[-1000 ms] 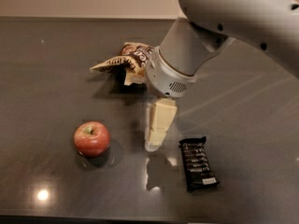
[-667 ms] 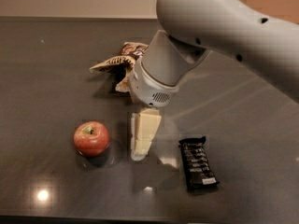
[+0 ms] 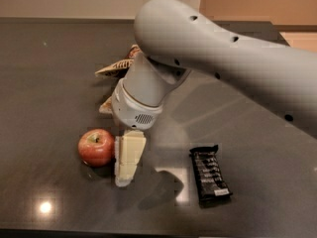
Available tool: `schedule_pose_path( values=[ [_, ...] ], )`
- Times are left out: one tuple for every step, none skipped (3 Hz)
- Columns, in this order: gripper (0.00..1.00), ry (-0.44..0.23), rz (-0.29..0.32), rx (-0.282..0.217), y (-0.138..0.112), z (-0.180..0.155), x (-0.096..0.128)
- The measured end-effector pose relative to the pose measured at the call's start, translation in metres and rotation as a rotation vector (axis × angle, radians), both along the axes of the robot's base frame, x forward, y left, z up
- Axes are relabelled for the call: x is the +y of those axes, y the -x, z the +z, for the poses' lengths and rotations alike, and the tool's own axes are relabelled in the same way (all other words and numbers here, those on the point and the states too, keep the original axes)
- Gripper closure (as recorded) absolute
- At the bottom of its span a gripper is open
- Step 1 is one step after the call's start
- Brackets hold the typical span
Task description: Move apple near brown chip bag
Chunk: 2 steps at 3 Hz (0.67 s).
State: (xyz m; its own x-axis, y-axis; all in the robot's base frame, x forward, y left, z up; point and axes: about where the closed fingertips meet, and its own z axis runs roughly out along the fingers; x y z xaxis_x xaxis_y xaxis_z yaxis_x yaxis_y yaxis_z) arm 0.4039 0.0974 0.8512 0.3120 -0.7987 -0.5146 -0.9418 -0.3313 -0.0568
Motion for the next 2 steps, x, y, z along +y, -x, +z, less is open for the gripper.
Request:
schedule_pose_path(
  values=[
    [0.0,-0.016,0.021,0.018,0.0052,-0.0053,0.0185],
    [0.16,-0.024,0.03,0.023,0.0048,-0.0077,0.0244]
  ],
)
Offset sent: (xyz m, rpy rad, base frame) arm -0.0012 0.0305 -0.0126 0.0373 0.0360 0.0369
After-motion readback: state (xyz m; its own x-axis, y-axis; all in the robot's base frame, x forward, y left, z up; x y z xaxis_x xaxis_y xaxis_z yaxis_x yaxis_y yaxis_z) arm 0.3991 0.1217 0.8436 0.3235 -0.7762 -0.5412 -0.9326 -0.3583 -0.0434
